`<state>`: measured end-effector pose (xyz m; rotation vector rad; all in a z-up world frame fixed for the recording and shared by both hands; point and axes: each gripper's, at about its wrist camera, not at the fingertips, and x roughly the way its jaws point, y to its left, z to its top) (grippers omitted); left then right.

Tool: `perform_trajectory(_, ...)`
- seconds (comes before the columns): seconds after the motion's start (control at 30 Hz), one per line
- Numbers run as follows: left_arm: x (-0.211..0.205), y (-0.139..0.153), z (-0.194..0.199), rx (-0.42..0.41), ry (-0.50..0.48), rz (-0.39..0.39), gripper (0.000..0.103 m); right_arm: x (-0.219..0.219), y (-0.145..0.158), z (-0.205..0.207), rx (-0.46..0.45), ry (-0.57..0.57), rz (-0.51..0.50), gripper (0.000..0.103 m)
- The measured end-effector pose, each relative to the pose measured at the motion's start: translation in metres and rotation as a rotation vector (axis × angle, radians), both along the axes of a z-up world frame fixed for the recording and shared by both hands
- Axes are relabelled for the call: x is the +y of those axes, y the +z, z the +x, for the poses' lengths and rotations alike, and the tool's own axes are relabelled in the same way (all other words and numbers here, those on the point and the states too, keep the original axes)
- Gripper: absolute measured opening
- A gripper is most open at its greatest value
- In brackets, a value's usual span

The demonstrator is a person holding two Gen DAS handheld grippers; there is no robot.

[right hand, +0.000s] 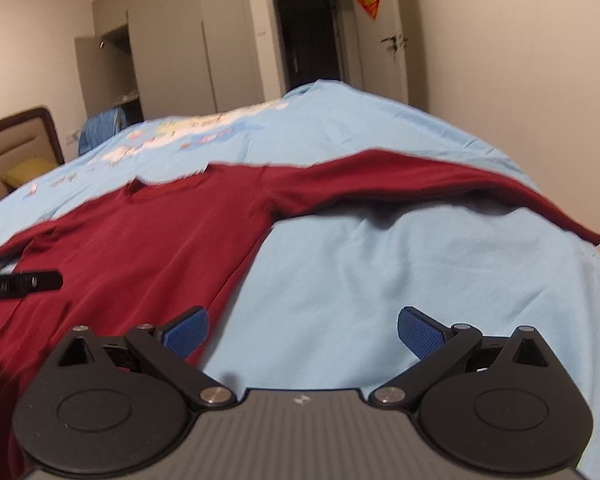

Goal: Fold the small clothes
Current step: 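Move the right gripper to the sweater's sleeve cuff and close on it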

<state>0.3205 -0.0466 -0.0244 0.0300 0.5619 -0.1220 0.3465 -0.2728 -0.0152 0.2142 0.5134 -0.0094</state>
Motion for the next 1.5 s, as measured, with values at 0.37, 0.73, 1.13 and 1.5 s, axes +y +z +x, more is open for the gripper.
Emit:
perform_trajectory(0.37, -0.01, -0.033, 0.029, 0.023, -0.007, -0.022, 0.103, -0.085, 0.001, 0.04, -0.088, -0.147, 0.173, 0.103)
perform_trajectory(0.73, -0.014, -0.046, 0.021, -0.028, -0.003, -0.004, 0.103, -0.155, -0.012, 0.095, -0.078, -0.289, 0.397, 0.103)
perform_trajectory(1.13, -0.013, -0.05, 0.02, -0.037, -0.003, -0.003, 0.103, -0.209, -0.037, 0.137, -0.216, -0.599, 0.627, 0.093)
perform_trajectory(1.5, -0.012, -0.049, 0.021, -0.032, -0.008, -0.016, 0.103, -0.226, -0.056, 0.166, -0.136, -0.767, 0.527, 0.016)
